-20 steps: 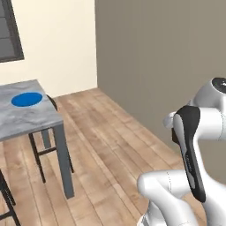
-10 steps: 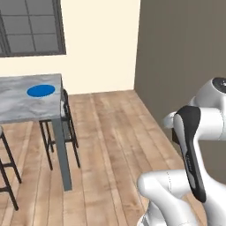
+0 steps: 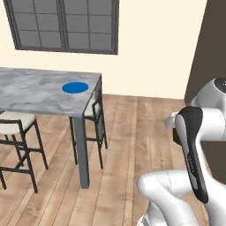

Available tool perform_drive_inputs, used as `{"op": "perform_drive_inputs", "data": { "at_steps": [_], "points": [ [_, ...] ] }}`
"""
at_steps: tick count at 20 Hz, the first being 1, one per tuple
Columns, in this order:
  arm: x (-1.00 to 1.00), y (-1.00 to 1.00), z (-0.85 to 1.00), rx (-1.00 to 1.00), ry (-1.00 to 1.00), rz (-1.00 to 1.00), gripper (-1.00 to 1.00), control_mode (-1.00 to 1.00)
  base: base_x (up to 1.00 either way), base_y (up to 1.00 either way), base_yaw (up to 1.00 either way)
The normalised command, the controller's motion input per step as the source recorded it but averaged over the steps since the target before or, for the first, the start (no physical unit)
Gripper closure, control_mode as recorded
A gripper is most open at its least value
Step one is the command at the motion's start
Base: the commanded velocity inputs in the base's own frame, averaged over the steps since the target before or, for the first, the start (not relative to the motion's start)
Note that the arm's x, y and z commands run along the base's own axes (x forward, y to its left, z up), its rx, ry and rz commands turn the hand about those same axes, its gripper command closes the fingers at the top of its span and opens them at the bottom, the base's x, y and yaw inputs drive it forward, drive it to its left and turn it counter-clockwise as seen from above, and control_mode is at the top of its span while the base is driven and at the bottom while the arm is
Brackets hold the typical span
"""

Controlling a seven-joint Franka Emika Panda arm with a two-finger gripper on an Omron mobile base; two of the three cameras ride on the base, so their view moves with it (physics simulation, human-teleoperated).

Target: Start the toaster. Once the lever pops up, take the bread to the plate on the dining counter.

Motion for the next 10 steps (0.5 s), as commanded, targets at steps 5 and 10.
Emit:
{"op": "perform_drive_inputs", "data": {
  "at_steps": [5,10],
  "points": [
    [0.0,0.0,0.0,0.0,0.0,0.0,1.0,1.0,0.83,-0.41,0.55],
    [0.0,0.0,0.0,0.0,0.0,0.0,1.0,1.0,0.64,-0.58,0.45]
  ]
}}
